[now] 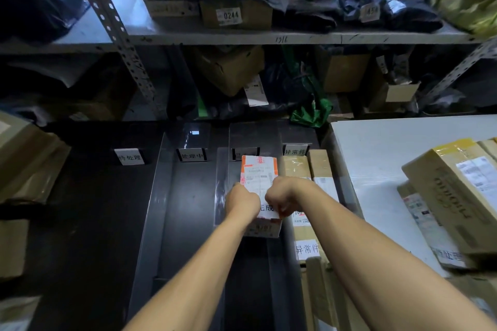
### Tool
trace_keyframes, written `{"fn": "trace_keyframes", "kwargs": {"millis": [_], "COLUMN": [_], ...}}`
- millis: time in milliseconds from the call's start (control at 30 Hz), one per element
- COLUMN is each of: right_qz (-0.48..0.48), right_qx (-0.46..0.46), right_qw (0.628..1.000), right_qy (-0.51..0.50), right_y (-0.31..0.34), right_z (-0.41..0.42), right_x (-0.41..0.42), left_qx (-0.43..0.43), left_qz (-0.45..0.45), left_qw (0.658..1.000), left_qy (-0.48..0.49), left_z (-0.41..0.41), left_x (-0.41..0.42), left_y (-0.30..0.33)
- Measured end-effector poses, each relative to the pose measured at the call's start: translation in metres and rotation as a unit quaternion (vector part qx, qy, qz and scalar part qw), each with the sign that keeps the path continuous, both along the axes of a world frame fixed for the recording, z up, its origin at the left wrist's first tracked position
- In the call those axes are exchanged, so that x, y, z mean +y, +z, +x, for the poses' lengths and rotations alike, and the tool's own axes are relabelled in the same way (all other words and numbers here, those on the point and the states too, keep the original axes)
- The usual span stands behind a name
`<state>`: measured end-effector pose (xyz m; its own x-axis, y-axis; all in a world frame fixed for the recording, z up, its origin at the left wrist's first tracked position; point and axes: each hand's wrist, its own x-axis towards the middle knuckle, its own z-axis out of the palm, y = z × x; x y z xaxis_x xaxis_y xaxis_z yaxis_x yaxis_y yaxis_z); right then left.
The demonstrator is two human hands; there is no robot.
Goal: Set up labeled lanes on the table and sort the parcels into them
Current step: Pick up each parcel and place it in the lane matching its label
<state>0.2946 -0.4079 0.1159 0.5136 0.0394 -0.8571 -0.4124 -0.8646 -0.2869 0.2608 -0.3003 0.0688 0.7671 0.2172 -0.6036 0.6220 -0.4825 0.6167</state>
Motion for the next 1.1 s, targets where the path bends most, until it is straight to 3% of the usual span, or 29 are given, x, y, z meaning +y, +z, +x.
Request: {"fn": "trace_keyframes", "kwargs": {"millis": [400,667,767,867,1100], "right_qz": [0.002,-0.05,-0.067,-0.065,0.035], "right_qx": [0.011,0.0,-0.043,-0.1,-0.303], "right_qw": [1.0,0.995,0.99,0.989,0.952], "right_qy": [-0.009,0.089,0.12,0.084,0.033], "right_y": [-0.031,-0.022,0.002,0.025,0.079], "right_z": [0.009,0.011,0.018,0.022,-0.001], "right_x": [0.02,0.025,0.025,0.022,0.04], "left_qx": [0.038,0.026,0.001,-0.033,-0.195], "left_qz": [-0.054,-0.073,-0.103,-0.125,-0.108], "left_qw": [0.996,0.996,0.994,0.992,0.975], "left_qy": [0.051,0.035,0.026,0.002,0.004], "left_z": [0.001,-0.008,-0.006,-0.003,-0.007], "left_x": [-0.005,-0.002,0.001,0.004,0.042], "left_y": [-0.021,-0.028,-0.014,0.007,0.066]}}
